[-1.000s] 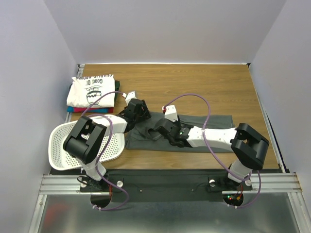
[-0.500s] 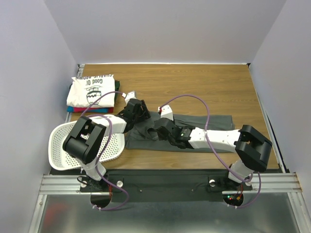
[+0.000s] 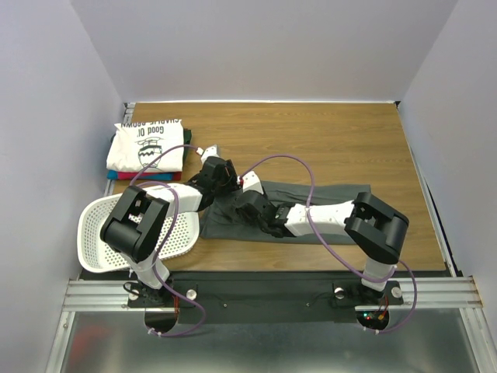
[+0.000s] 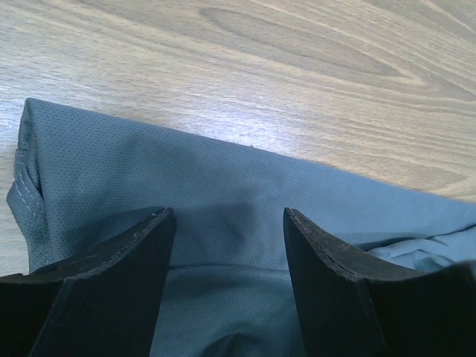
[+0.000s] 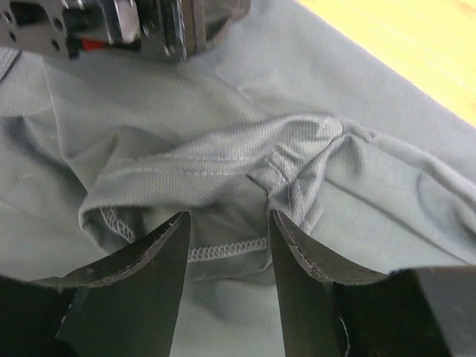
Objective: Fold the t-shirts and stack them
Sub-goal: Fold the tshirt
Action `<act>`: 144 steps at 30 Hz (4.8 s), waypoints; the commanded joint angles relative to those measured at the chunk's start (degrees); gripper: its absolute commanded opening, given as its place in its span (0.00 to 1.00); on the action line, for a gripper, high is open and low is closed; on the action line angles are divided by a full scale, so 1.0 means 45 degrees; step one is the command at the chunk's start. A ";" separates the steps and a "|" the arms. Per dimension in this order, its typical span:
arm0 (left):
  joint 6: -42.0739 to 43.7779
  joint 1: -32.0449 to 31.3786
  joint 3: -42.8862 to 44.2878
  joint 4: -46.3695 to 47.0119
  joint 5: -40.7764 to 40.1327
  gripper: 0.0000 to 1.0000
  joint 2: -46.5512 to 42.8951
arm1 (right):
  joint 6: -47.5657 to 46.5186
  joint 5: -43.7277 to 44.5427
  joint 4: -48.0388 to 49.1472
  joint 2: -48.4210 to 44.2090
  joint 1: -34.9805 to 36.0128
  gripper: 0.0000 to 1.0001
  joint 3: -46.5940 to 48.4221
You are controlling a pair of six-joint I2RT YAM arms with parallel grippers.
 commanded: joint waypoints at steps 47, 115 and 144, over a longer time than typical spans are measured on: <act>0.0930 0.0725 0.0566 -0.0634 0.0543 0.70 -0.0003 | -0.3155 -0.2970 -0.2605 -0.2477 0.0260 0.53 -0.0055; 0.3704 0.0276 0.4942 -0.1611 0.2614 0.72 0.2790 | -0.0847 -0.1968 -0.1785 0.0023 -1.3353 0.66 0.1214; 0.3489 0.0412 0.6618 -0.3173 0.1676 0.76 0.3119 | -0.2353 -0.5935 -0.1492 -0.0956 -1.1713 0.66 0.0940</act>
